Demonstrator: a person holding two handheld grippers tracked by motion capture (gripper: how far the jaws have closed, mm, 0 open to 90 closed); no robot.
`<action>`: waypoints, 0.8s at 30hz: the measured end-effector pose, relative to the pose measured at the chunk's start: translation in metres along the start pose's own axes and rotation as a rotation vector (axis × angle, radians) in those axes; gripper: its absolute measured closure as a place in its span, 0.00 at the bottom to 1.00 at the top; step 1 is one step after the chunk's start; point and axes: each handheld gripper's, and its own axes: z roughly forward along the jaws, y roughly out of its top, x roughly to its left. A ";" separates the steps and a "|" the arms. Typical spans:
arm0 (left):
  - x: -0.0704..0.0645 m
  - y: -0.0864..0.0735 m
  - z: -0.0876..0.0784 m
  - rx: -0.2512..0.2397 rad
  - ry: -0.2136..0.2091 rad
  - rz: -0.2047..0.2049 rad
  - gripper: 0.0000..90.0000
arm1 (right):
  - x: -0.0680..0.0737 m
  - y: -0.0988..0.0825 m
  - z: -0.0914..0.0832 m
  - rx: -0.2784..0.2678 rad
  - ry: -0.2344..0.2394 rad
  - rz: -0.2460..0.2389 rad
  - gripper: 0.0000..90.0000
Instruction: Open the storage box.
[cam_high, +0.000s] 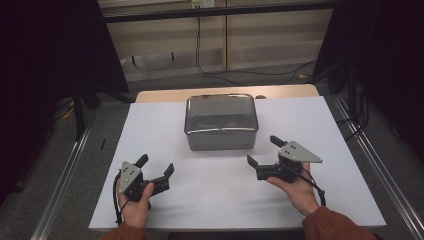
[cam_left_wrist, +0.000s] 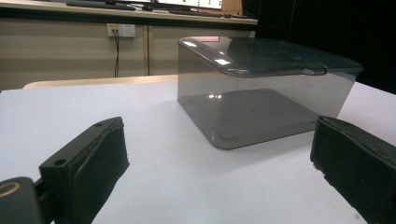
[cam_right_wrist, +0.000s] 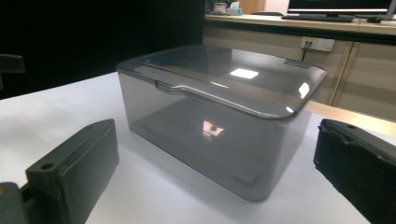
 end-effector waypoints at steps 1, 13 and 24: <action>0.000 0.000 0.000 0.001 -0.001 0.000 0.04 | 0.001 0.001 0.002 0.003 -0.002 0.000 0.00; 0.001 0.000 0.001 0.013 0.001 -0.001 0.04 | 0.010 0.010 0.027 0.008 0.024 -0.081 0.01; 0.004 0.000 0.001 0.015 0.004 0.003 0.04 | 0.020 0.016 0.045 0.023 0.015 -0.218 0.04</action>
